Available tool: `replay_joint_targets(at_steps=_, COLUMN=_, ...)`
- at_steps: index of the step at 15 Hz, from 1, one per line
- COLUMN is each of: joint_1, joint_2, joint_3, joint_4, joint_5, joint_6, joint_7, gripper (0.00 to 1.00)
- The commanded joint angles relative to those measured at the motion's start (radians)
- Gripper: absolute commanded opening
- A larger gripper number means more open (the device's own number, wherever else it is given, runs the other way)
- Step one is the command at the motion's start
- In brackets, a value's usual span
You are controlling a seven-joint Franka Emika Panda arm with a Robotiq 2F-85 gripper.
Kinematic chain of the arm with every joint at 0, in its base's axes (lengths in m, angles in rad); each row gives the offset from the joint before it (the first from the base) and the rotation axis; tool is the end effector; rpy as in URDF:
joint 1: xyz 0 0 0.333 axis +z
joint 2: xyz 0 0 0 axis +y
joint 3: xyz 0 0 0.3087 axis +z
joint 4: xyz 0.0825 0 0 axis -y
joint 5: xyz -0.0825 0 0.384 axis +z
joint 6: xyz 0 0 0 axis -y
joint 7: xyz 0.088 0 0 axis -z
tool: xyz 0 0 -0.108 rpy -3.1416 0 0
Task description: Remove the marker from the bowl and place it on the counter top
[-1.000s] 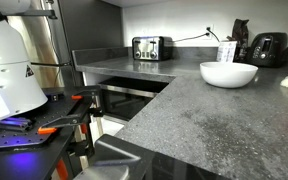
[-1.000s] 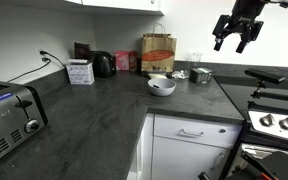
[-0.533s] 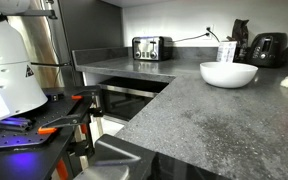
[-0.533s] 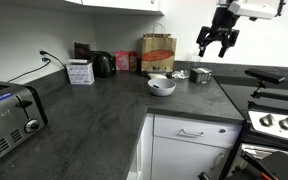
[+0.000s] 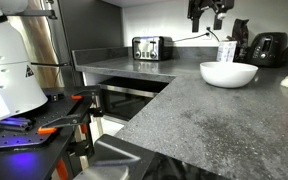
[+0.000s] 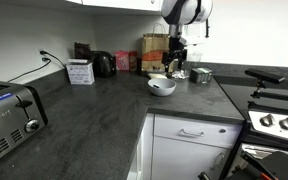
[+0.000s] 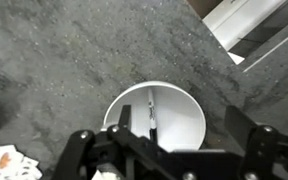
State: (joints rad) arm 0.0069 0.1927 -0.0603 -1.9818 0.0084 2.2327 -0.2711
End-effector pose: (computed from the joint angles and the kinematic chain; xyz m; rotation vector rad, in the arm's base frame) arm 0.5964 -0.0305 0.3676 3.1083 0.3341 0.0892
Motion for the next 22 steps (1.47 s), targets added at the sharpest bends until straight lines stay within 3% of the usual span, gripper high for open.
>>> replay_joint_targets(at_steps=1, joint_1=-0.035, joint_2=0.174, joint_3=0.031, joint_4=0.198, joint_5=-0.022, joint_6=-0.057, joint_7=-0.097, gripper=1.0)
replay_joint_targets(at_steps=6, joint_1=-0.074, joint_2=0.343, joint_3=0.08, joint_4=0.37, joint_5=-0.006, joint_6=-0.112, joint_7=-0.193, gripper=0.94)
replay_joint_targets(at_steps=10, joint_1=-0.071, joint_2=0.449, joint_3=0.097, joint_4=0.48, joint_5=-0.018, joint_6=-0.153, joint_7=-0.175, gripper=0.93)
replay_joint_targets(at_steps=12, joint_1=-0.069, joint_2=0.503, joint_3=0.098, joint_4=0.54, joint_5=-0.02, joint_6=-0.169, joint_7=-0.162, gripper=0.88)
replay_joint_targets(at_steps=13, joint_1=-0.07, joint_2=0.53, joint_3=0.097, joint_4=0.57, joint_5=-0.019, joint_6=-0.179, joint_7=-0.156, gripper=0.81)
replay_joint_targets(at_steps=17, joint_1=-0.08, joint_2=0.621, joint_3=0.099, joint_4=0.673, joint_5=-0.01, joint_6=-0.225, joint_7=-0.145, gripper=0.71)
replay_joint_targets(at_steps=22, joint_1=-0.084, joint_2=0.684, joint_3=0.105, joint_4=0.752, joint_5=-0.005, joint_6=-0.246, joint_7=-0.142, gripper=0.31)
